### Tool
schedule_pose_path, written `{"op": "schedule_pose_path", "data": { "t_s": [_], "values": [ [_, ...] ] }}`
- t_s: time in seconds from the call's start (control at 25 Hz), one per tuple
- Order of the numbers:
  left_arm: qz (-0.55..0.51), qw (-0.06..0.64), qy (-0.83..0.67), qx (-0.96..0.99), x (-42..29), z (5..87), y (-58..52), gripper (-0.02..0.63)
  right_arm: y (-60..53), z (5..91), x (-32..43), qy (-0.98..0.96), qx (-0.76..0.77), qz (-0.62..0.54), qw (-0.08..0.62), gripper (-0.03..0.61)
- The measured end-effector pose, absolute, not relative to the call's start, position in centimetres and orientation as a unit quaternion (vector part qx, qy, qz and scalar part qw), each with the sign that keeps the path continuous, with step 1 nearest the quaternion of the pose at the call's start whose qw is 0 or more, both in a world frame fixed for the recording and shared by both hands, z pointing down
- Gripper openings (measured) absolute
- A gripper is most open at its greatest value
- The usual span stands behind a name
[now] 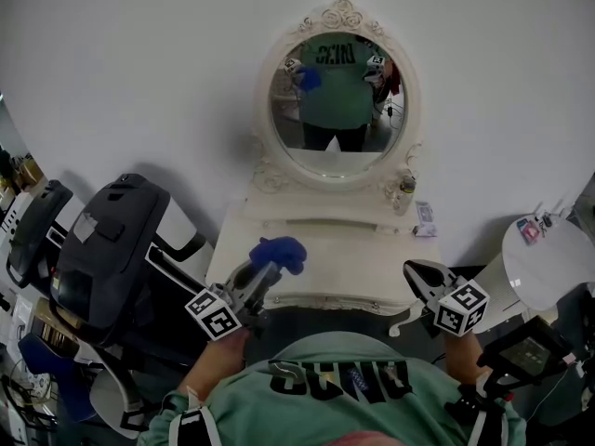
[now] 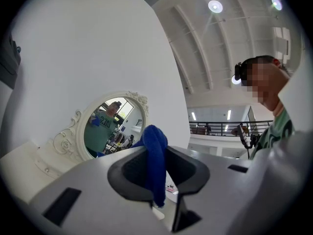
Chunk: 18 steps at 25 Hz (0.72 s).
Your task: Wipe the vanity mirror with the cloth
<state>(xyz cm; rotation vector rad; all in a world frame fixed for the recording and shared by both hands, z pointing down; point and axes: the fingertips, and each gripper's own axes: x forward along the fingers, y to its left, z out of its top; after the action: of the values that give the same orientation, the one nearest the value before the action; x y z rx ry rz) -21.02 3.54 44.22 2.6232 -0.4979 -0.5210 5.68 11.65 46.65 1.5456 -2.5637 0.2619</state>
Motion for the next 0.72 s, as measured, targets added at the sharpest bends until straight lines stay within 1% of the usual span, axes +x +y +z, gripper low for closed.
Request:
{"op": "schedule_pose_path", "data": {
  "t_s": [0.24,0.4,0.56,0.72],
  "values": [
    [-0.176,0.208,-0.174,0.946,-12.3,43.8,5.7,0.094,13.9,46.0,13.0,-0.861,0.498,0.074,0.067,0.012],
    [-0.175,0.215,-0.18,0.944,-8.4,44.1,6.3,0.094,14.2,46.2,16.5,-0.868,0.486,0.076,0.067,0.012],
    [-0.171,0.212,-0.192,0.943,-6.2,43.9,6.3,0.094,13.2,46.5,18.6,-0.877,0.47,0.078,0.064,0.012],
    [-0.165,0.207,-0.214,0.94,-7.2,44.2,4.7,0.094,10.4,47.0,17.6,-0.888,0.447,0.083,0.065,0.012]
  ]
}}
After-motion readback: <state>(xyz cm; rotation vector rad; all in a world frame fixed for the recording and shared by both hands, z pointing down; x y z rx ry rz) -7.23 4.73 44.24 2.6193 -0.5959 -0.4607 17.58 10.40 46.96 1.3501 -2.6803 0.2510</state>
